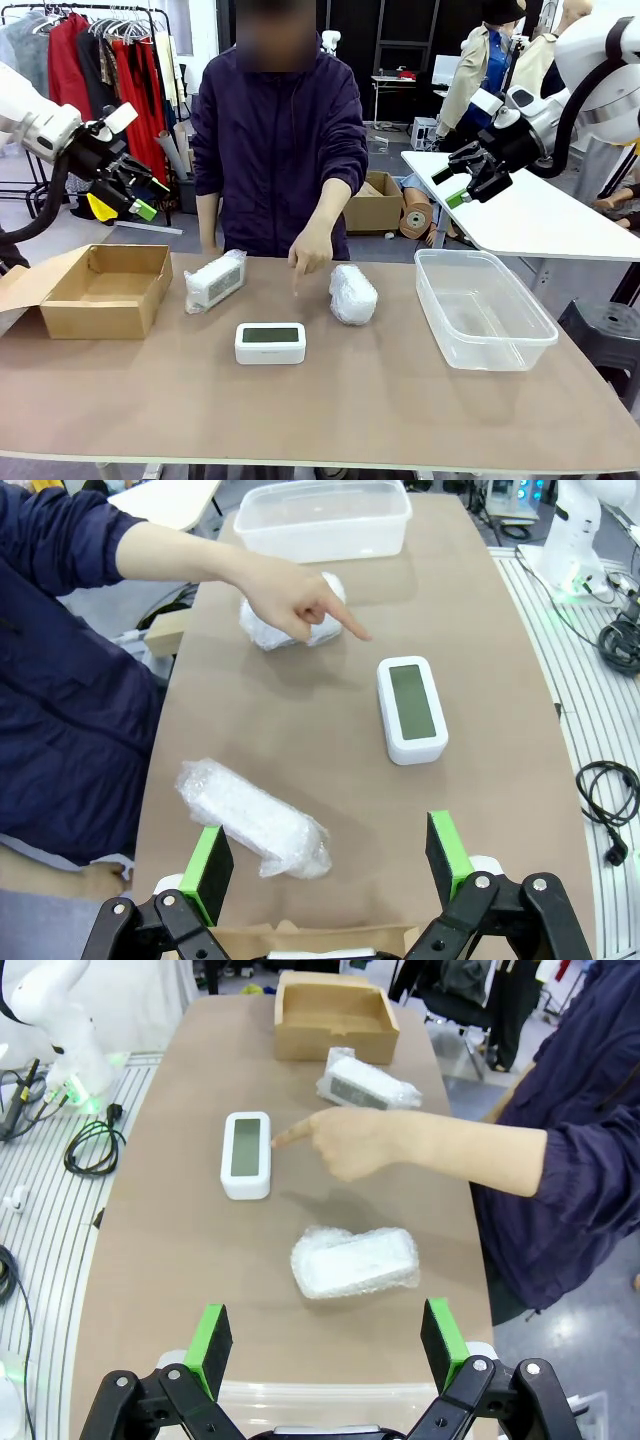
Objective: Separate and place wrapped and unwrapped clocks.
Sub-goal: Pick up the Digital clock indicated by the person.
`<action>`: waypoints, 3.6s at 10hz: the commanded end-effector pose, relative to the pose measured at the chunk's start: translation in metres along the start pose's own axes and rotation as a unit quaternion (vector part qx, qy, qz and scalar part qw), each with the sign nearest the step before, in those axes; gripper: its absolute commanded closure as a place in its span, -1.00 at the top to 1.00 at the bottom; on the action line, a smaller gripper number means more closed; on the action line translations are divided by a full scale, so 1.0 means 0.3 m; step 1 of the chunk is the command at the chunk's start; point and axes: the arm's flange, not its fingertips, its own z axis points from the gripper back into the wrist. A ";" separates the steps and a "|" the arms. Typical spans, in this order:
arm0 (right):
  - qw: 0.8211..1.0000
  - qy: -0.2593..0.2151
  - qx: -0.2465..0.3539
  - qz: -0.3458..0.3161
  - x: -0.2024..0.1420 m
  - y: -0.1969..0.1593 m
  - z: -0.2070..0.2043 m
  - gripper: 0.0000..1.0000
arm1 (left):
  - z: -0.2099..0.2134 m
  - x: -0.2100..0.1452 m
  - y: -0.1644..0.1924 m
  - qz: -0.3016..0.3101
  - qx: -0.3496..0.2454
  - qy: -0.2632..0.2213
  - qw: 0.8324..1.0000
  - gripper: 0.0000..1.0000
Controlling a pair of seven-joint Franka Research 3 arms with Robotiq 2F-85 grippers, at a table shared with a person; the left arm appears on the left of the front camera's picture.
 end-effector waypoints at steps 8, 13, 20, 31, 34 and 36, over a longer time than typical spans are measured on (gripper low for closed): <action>1.000 -0.001 0.000 0.000 0.000 0.000 0.001 1.00 | 0.008 0.004 -0.003 -0.004 0.002 -0.001 1.000 1.00; 1.000 -0.001 0.000 0.000 0.000 0.000 0.001 1.00 | 0.008 0.004 -0.003 -0.004 0.002 -0.001 1.000 1.00; 1.000 -0.001 0.000 0.000 0.000 0.000 0.001 1.00 | -0.027 0.084 -0.051 -0.009 -0.014 0.059 0.998 1.00; 0.980 0.179 -0.069 -0.053 0.495 0.302 -0.399 1.00 | -0.023 0.094 -0.035 -0.015 -0.015 0.057 0.998 1.00; 0.976 0.200 -0.084 -0.025 0.493 0.346 -0.470 1.00 | -0.023 0.094 -0.035 -0.015 -0.015 0.057 0.998 1.00; 0.981 0.184 -0.054 -0.033 0.510 0.328 -0.466 1.00 | -0.023 0.094 -0.035 -0.015 -0.015 0.057 0.998 1.00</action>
